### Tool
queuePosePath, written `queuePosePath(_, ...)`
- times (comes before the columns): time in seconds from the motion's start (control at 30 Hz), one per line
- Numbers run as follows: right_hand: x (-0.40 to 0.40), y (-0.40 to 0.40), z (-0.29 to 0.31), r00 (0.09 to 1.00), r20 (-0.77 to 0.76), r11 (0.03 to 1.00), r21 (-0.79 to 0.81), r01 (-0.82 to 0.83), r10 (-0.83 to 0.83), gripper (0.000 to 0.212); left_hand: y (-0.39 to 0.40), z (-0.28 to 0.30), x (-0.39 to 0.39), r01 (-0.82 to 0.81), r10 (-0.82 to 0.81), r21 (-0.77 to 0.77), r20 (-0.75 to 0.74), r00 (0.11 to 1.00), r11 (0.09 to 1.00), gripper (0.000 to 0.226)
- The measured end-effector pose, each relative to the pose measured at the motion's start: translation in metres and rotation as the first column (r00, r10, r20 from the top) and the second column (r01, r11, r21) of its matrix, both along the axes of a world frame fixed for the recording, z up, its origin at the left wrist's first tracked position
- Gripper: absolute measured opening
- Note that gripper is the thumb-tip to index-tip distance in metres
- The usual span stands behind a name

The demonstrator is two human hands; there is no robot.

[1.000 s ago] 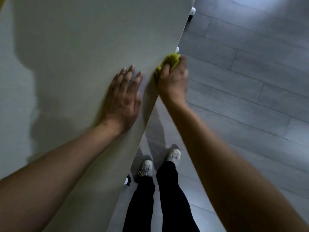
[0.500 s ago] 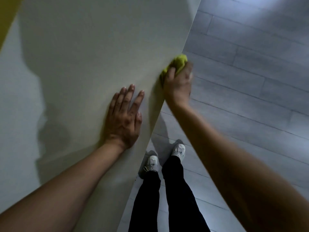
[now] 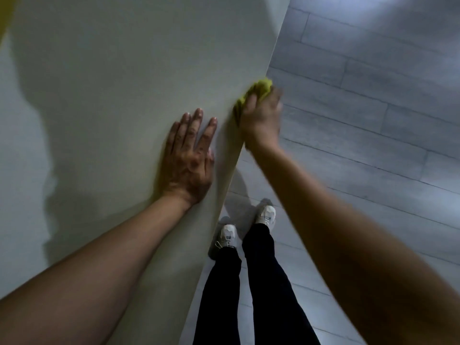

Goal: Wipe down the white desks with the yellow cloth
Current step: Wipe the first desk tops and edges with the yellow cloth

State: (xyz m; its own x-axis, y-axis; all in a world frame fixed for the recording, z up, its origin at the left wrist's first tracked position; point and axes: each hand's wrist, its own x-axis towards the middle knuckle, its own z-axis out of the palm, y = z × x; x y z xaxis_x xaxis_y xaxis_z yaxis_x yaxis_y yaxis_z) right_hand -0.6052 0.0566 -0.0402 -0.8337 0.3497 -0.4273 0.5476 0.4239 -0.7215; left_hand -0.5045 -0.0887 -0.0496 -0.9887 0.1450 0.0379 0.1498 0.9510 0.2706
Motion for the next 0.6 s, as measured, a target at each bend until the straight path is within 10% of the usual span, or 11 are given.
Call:
queuePosePath(0.23,-0.044,0.008,0.008,1.000,-0.016,0.999,0.041,0.023,-0.022,0.044,-0.001,0.001,0.002,-0.001,0.001,0.015,0.005,1.000,1.000,0.058)
queuePosePath(0.6,0.194,-0.051,0.005,0.999,-0.031,0.999,0.015,-0.041,0.042,0.047,-0.022,0.006,0.066,-0.039,0.039,0.021,0.013,0.999,0.999,0.058)
